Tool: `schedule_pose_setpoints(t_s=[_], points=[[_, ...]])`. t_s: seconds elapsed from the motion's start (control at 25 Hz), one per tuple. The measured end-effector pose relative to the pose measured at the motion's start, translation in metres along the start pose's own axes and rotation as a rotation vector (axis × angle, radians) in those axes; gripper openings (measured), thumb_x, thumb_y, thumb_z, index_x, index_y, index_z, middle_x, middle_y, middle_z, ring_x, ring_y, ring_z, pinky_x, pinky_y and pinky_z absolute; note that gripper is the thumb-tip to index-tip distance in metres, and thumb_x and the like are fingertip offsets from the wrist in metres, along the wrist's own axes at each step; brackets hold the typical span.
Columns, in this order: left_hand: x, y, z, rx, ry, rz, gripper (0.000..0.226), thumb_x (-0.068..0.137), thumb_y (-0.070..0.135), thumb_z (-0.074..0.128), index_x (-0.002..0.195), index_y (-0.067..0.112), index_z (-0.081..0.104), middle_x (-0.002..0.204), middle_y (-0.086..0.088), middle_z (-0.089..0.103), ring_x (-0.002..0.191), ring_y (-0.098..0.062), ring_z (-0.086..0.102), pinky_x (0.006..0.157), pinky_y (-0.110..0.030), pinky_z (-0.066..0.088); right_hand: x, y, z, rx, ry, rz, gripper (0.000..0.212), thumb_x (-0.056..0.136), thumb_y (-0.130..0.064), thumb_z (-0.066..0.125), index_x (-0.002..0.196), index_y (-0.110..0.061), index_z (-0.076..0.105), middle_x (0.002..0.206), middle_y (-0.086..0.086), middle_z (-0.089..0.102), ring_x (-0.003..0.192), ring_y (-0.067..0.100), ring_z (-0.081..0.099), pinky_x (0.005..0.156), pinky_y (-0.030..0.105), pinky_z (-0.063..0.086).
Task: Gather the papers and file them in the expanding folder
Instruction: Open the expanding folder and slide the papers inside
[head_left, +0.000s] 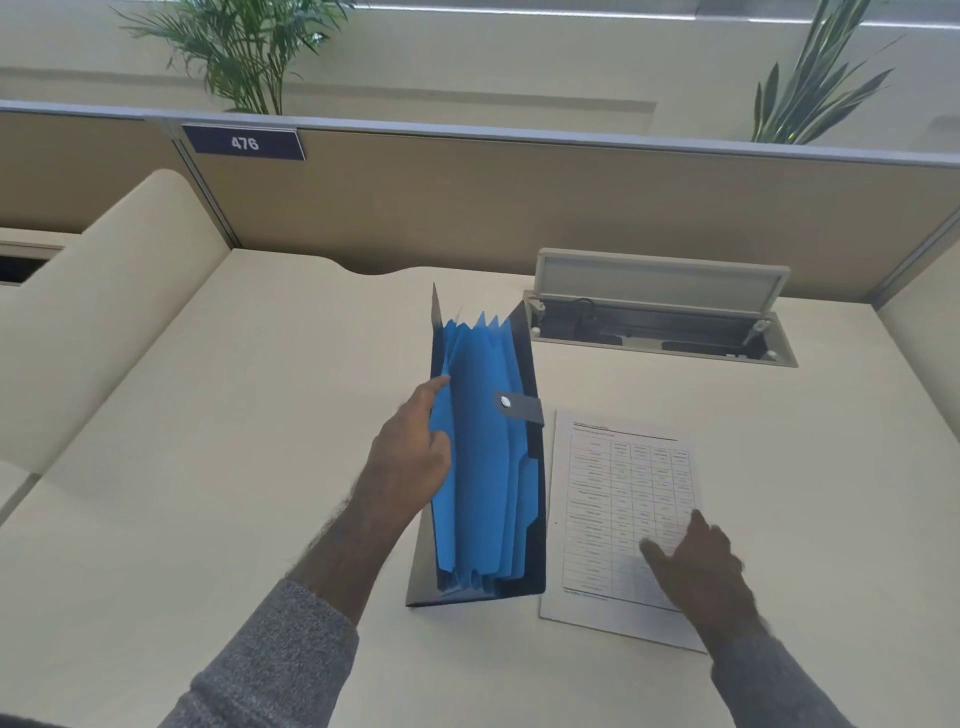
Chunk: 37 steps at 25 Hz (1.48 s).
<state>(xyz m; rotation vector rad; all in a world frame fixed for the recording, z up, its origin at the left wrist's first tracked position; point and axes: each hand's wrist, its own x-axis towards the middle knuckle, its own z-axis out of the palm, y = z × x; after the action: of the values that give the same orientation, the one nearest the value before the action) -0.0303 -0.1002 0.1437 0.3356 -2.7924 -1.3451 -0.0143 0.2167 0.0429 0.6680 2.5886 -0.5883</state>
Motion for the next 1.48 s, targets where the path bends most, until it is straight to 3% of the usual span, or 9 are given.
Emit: schedule_pose_setpoints(t_s=[0.16, 0.32, 0.44, 0.64, 0.8, 0.92, 1.08, 1.24, 1.48], points=[[-0.003, 0.003, 0.015, -0.031, -0.052, -0.014, 0.061, 0.085, 0.007, 0.038, 0.138, 0.038, 0.038, 0.114, -0.013, 0.067, 0.059, 0.0, 0.058, 0.057, -0.015, 0.039, -0.009, 0.022, 0.03, -0.119, 0.054, -0.016, 0.095, 0.084, -0.055, 0.066, 0.152, -0.007, 0.02, 0.144, 0.017, 0.037, 0.129, 0.037, 0.038, 0.097, 0.054, 0.048], [-0.005, 0.006, 0.024, -0.046, -0.068, -0.005, 0.062, 0.085, 0.006, 0.039, 0.139, 0.036, 0.038, 0.091, 0.0, 0.066, 0.054, 0.008, 0.055, 0.054, -0.014, 0.035, -0.003, 0.011, 0.024, -0.073, 0.044, 0.068, 0.087, 0.072, -0.05, 0.08, 0.133, -0.006, 0.036, 0.122, 0.016, 0.045, 0.118, 0.035, 0.045, 0.088, 0.049, 0.05], [-0.008, 0.008, 0.027, -0.053, -0.074, -0.008, 0.062, 0.086, 0.005, 0.039, 0.141, 0.033, 0.036, 0.081, 0.011, 0.06, 0.054, 0.006, 0.055, 0.055, -0.015, 0.035, 0.01, 0.009, 0.017, 0.052, -0.013, 0.169, 0.085, 0.068, -0.041, 0.083, 0.132, -0.009, 0.037, 0.127, 0.017, 0.048, 0.123, 0.037, 0.045, 0.093, 0.05, 0.047], [-0.012, 0.01, 0.025, -0.068, -0.069, -0.02, 0.061, 0.088, 0.006, 0.04, 0.143, 0.032, 0.037, 0.094, 0.001, 0.063, 0.054, 0.0, 0.054, 0.057, -0.015, 0.038, 0.027, 0.029, 0.008, 0.329, -0.044, 0.222, 0.062, 0.079, -0.03, 0.067, 0.135, -0.01, 0.048, 0.132, 0.017, 0.054, 0.12, 0.04, 0.052, 0.1, 0.048, 0.048], [-0.013, 0.01, 0.024, -0.065, -0.058, -0.012, 0.06, 0.089, 0.005, 0.04, 0.143, 0.031, 0.036, 0.12, -0.012, 0.065, 0.067, -0.015, 0.06, 0.066, -0.026, 0.046, 0.016, 0.02, 0.015, 0.024, 0.062, 0.177, 0.077, 0.075, -0.052, 0.076, 0.127, -0.003, 0.047, 0.126, 0.019, 0.05, 0.12, 0.04, 0.05, 0.091, 0.048, 0.048], [-0.012, 0.01, 0.025, -0.056, -0.052, -0.007, 0.059, 0.09, 0.005, 0.041, 0.144, 0.029, 0.036, 0.125, -0.015, 0.063, 0.083, -0.026, 0.066, 0.071, -0.037, 0.052, 0.014, 0.012, 0.022, -0.045, 0.05, 0.153, 0.076, 0.073, -0.052, 0.077, 0.12, 0.0, 0.046, 0.122, 0.018, 0.053, 0.119, 0.038, 0.049, 0.089, 0.045, 0.049], [-0.009, 0.007, 0.027, -0.068, -0.061, -0.014, 0.06, 0.089, 0.005, 0.04, 0.143, 0.029, 0.036, 0.119, -0.008, 0.066, 0.053, 0.003, 0.055, 0.05, -0.012, 0.037, 0.024, 0.004, 0.02, -0.005, -0.003, 0.214, 0.076, 0.07, -0.046, 0.08, 0.12, -0.002, 0.044, 0.122, 0.015, 0.054, 0.121, 0.036, 0.048, 0.087, 0.044, 0.047], [-0.007, 0.003, 0.025, -0.096, -0.05, -0.021, 0.059, 0.09, 0.007, 0.04, 0.144, 0.031, 0.035, 0.138, -0.002, 0.056, 0.054, 0.002, 0.054, 0.052, -0.011, 0.04, 0.03, 0.0, 0.022, -0.025, -0.012, 0.244, 0.077, 0.069, -0.043, 0.082, 0.124, -0.003, 0.045, 0.127, 0.015, 0.05, 0.123, 0.035, 0.046, 0.09, 0.044, 0.049], [-0.004, 0.001, 0.022, -0.12, -0.048, -0.035, 0.058, 0.091, 0.007, 0.041, 0.144, 0.031, 0.035, 0.142, 0.002, 0.052, 0.054, 0.001, 0.056, 0.05, -0.011, 0.041, 0.036, -0.002, 0.027, -0.022, 0.006, 0.241, 0.077, 0.07, -0.039, 0.084, 0.123, -0.001, 0.042, 0.127, 0.017, 0.053, 0.123, 0.037, 0.047, 0.09, 0.044, 0.048]])
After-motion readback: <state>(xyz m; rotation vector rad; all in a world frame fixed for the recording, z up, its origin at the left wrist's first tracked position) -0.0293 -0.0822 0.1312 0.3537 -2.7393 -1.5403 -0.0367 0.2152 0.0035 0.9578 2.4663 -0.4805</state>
